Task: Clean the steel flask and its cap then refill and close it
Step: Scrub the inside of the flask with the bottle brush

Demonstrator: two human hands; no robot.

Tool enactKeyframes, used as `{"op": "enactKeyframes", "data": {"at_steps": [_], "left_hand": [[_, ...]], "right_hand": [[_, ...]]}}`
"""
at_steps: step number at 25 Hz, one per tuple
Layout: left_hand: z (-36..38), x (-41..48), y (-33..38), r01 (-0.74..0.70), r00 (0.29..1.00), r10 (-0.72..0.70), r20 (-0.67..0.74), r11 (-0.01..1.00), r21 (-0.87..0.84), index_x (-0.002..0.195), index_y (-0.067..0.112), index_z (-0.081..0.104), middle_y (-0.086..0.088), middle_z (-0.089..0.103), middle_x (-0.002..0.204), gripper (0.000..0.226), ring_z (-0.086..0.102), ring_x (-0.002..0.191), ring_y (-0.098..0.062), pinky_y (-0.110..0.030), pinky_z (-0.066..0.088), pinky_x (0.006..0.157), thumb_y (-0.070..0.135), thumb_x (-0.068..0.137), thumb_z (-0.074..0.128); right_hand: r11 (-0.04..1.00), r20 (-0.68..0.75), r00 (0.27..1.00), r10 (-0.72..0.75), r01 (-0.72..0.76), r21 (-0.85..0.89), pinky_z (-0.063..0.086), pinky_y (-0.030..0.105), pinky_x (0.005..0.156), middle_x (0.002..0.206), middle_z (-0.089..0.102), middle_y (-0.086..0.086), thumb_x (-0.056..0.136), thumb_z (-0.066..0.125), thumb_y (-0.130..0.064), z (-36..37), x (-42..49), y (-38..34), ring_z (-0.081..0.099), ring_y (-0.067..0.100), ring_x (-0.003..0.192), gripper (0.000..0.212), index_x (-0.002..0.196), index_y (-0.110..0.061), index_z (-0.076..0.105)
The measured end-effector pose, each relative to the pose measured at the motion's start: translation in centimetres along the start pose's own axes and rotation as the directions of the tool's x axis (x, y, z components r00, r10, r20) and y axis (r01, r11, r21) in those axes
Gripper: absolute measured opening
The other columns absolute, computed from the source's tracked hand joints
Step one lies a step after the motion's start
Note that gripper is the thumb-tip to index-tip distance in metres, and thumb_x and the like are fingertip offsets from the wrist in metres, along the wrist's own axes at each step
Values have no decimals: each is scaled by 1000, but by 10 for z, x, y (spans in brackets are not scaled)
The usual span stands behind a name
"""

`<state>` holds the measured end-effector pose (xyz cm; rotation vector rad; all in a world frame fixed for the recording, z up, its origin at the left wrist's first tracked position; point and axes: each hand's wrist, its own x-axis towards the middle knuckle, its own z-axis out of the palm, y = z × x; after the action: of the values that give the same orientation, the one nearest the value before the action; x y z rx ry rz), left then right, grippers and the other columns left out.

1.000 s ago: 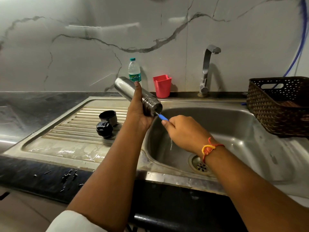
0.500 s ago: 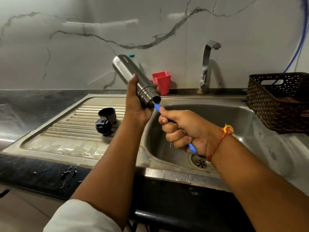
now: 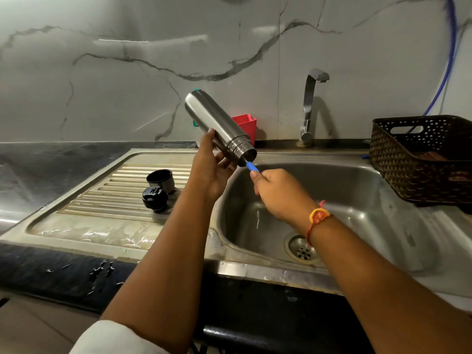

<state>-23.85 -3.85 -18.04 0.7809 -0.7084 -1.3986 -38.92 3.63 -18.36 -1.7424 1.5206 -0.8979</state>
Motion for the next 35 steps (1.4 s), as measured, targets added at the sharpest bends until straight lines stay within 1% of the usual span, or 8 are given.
{"op": "enactKeyframes", "data": {"at_steps": [5,9,13,17,23,27,32,35], "left_hand": [[6,0,-2,75,997,-76,-12,992,-99,136,7,47,-20,65,119,64,70,106,-33,-53,55,98,49,92,66],[0,0,2,91,993,-112,-46,940,-328,131,6,51,-18,68,114,78,73,95,-32,-49,60,86,57,79,79],[-6,1,4,12,992,-51,-114,948,-319,125,5,52,-15,67,94,66,70,72,-24,-37,62,71,45,82,81],[-18,4,17,-63,998,46,-48,875,-480,119,3,50,-15,64,84,53,67,70,-24,-35,59,74,40,88,71],[-2,-7,2,-34,992,80,102,918,-396,118,2,54,-11,67,84,53,67,74,-21,-31,57,77,45,92,65],[-13,-2,11,-57,985,131,112,861,-505,124,3,51,-13,66,87,54,68,75,-22,-31,61,73,45,92,64],[2,-12,1,39,978,38,206,934,-354,123,-1,56,-15,68,99,60,68,87,-23,-35,57,89,51,93,63],[-3,-5,1,0,997,15,76,981,-194,139,7,50,-18,65,121,66,69,105,-29,-43,60,85,51,93,65]], "right_hand": [[897,-164,978,-131,46,-439,29,28,46,63,52,-4,100,45,-46,-1,0,12,50,14,55,37,72,-24,49],[859,-114,964,-242,158,-487,29,31,45,61,52,-2,101,40,-50,5,0,10,50,17,56,47,67,-19,49],[976,56,991,-118,126,-177,38,28,49,56,54,-3,103,38,-45,6,-5,-1,51,16,52,51,73,-15,65],[877,454,887,78,-278,392,17,15,34,53,34,-7,103,40,-46,-12,-16,-6,23,5,39,41,85,-14,57],[513,681,732,20,-592,621,10,12,30,51,24,-10,101,44,-46,-9,-16,-10,19,1,33,38,77,-17,50],[505,751,661,-13,-644,575,11,12,28,49,22,-10,100,43,-47,-16,-21,-6,19,1,32,41,72,-18,50],[732,478,875,80,-377,568,13,15,35,54,28,-7,103,40,-47,-3,-14,-13,20,5,39,41,76,-18,49],[992,54,998,12,-19,122,34,28,45,56,46,-2,103,39,-46,0,-5,-4,43,18,48,46,73,-15,56]]}}
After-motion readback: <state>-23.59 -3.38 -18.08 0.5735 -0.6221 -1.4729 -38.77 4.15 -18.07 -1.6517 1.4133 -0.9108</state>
